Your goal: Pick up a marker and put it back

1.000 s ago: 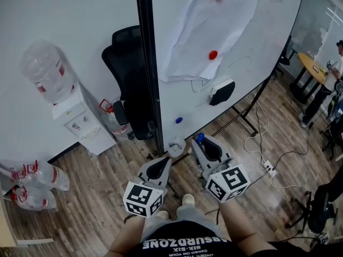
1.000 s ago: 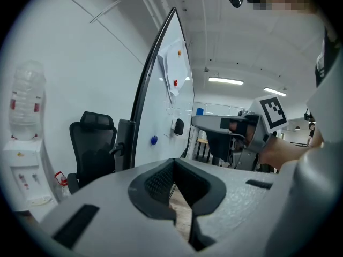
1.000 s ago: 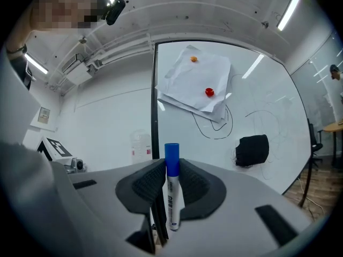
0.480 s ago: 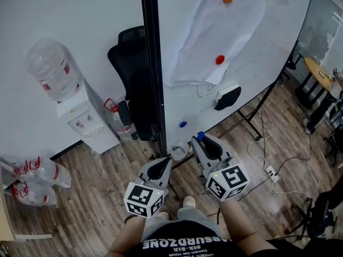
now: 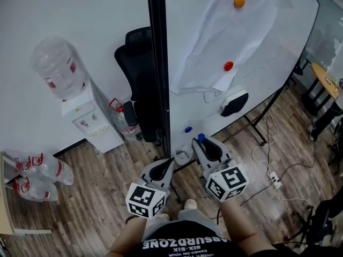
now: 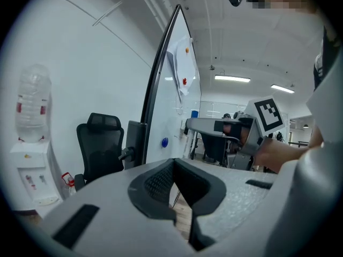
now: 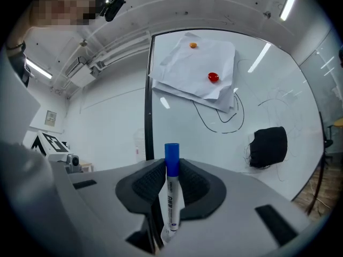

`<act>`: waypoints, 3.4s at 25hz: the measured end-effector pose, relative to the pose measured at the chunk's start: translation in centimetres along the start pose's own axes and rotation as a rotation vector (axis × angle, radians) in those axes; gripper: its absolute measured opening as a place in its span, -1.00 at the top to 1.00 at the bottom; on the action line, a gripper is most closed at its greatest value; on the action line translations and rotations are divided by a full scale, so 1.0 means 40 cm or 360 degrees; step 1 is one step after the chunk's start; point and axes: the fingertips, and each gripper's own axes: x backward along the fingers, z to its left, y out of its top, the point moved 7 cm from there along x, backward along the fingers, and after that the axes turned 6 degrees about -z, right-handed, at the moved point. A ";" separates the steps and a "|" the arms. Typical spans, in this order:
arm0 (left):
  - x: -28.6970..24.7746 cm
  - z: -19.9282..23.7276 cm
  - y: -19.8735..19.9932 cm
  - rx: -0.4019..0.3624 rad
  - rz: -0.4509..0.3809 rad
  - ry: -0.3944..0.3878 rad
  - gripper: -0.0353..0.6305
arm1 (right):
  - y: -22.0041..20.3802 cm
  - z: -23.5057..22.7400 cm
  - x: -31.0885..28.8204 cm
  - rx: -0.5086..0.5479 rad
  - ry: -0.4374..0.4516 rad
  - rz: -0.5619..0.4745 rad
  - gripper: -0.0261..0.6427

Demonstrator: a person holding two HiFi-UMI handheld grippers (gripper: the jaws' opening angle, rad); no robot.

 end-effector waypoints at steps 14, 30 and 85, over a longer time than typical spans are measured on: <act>-0.006 0.011 -0.001 -0.0010 0.0031 0.0044 0.87 | -0.070 -0.011 -0.030 -0.0022 0.0029 0.0116 0.70; 0.004 0.012 -0.008 -0.0014 0.0049 0.0092 0.87 | -0.138 -0.025 -0.049 -0.0041 0.0054 0.0225 0.70; 0.008 0.031 -0.028 -0.0002 0.0096 0.0079 0.87 | -0.311 0.002 -0.052 0.0005 0.0125 0.0617 0.70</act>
